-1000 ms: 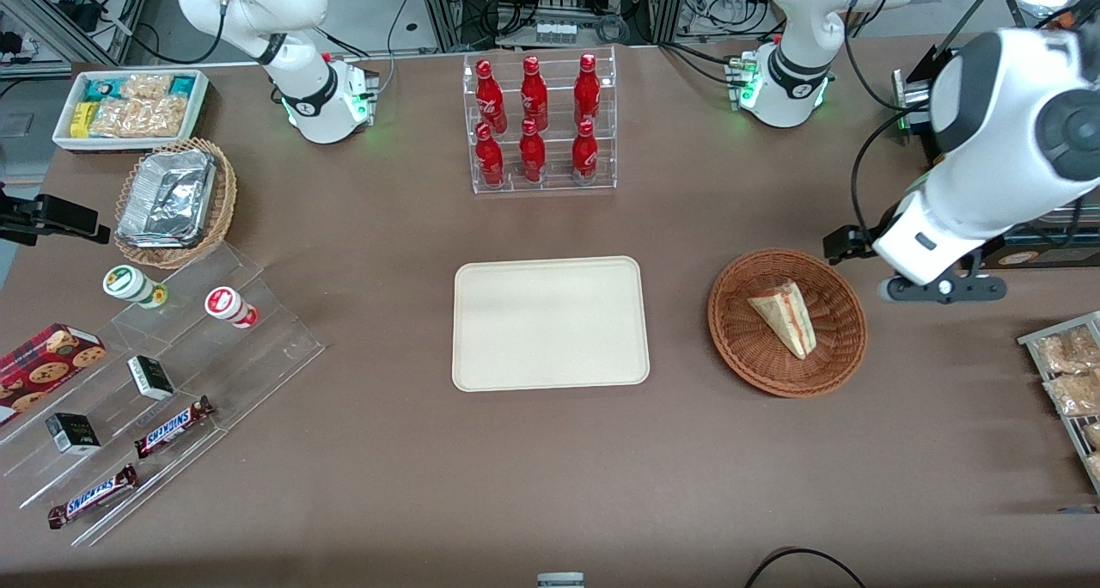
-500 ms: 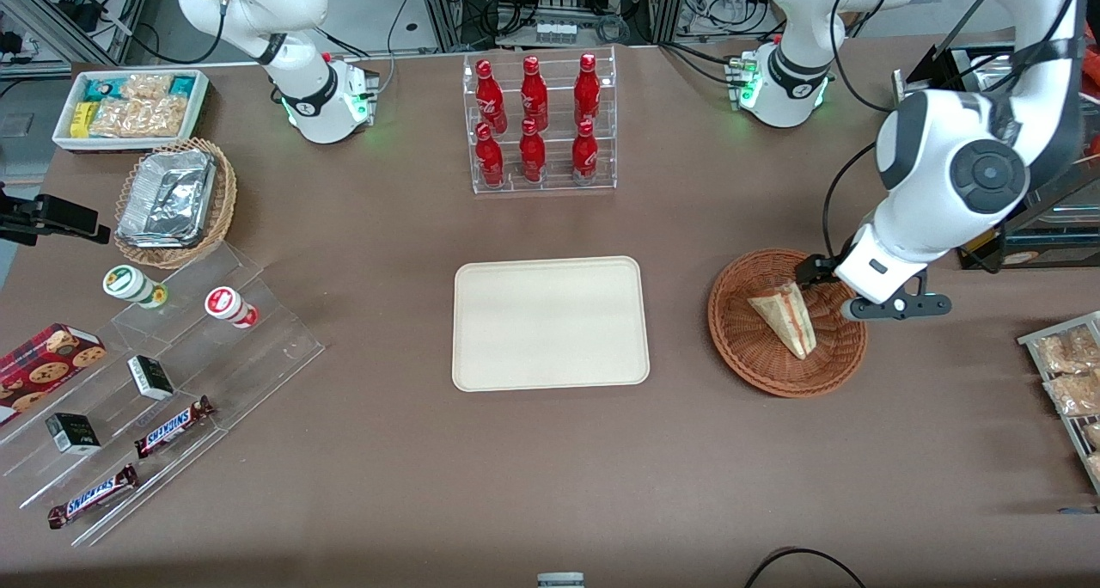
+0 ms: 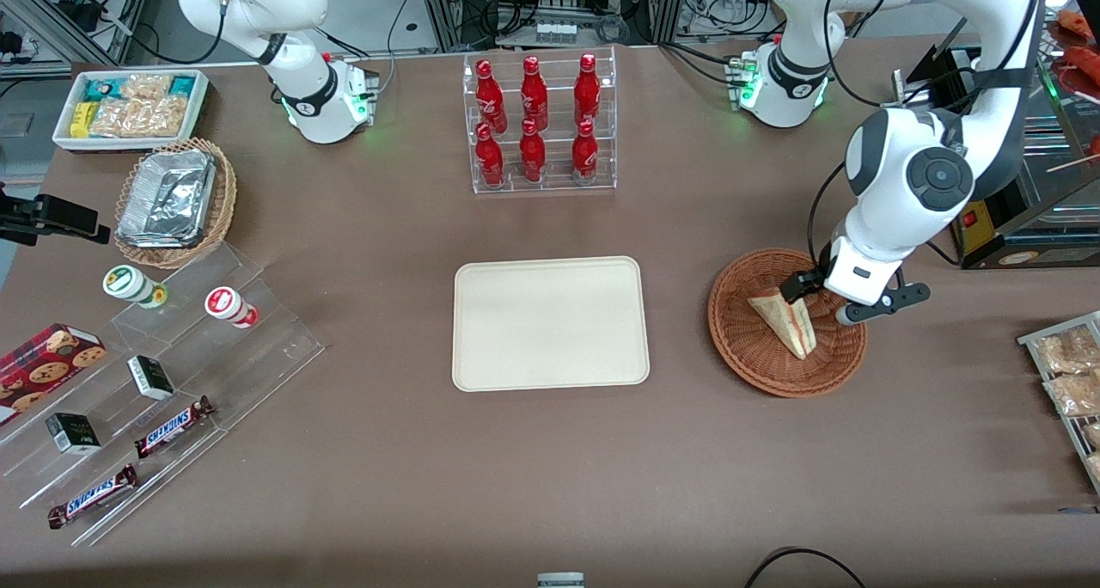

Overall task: Place sandwich from basket to tray
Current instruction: 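Move the left gripper over the wicker basket holding the sandwich, then lower the left gripper and close it on the wrapped sandwich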

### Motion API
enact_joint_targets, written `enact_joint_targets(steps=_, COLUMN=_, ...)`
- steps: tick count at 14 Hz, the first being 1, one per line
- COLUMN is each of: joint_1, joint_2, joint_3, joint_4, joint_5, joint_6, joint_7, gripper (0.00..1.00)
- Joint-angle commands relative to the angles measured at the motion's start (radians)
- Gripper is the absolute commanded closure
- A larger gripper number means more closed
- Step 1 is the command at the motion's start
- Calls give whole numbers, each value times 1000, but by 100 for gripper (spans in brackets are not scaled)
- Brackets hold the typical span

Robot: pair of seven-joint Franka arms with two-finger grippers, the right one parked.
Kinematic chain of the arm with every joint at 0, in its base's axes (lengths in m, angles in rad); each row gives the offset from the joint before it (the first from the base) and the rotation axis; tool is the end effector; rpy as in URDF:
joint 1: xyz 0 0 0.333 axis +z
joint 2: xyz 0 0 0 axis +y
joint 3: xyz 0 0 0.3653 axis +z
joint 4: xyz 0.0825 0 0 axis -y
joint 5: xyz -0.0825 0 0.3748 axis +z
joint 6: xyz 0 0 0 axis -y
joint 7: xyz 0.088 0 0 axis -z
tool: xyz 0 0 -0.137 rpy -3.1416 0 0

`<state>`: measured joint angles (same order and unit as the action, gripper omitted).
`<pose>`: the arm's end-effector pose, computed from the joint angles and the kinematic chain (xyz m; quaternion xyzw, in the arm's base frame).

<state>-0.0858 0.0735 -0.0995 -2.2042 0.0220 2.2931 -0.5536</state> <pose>0.5288 -0.0977 0.3751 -0.9843 -0.1762 -0.0091 0.0015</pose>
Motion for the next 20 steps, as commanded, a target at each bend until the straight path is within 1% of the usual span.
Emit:
enact_joint_targets(steps=1, joint_1=-15, joint_2=-20, joint_3=4, joint_4=-60, joint_5=-4, joint_6=80, joint_7=-155, gripper=0)
enact_joint_targets(steps=4, joint_1=-15, joint_2=5, joint_3=4, joint_4=-92, joint_5=-4, joint_6=152, joint_7=-336, gripper=0)
enact_joint_targets(steps=8, joint_1=-17, joint_2=67, joint_3=4, joint_4=-88, joint_5=-4, joint_6=196, joint_7=-504, gripper=0)
enact_joint_targets(steps=13, joint_1=-20, joint_2=132, joint_3=4, joint_4=-84, joint_5=10, joint_6=246, joint_7=-505, gripper=0)
enact_joint_targets(steps=17, joint_1=-20, joint_2=161, joint_3=4, joint_4=-84, joint_5=15, joint_6=240, joint_7=-502, gripper=0)
enact_joint_targets(steps=18, joint_1=-20, joint_2=164, joint_3=4, joint_4=-84, joint_5=16, joint_6=233, joint_7=-496, gripper=10)
enact_joint_targets(steps=19, joint_1=-23, joint_2=167, joint_3=4, joint_4=-86, joint_5=16, joint_6=224, joint_7=-482, gripper=31)
enact_joint_targets(steps=20, joint_1=-34, joint_2=164, joint_3=4, joint_4=-84, joint_5=16, joint_6=198, joint_7=-464, gripper=73)
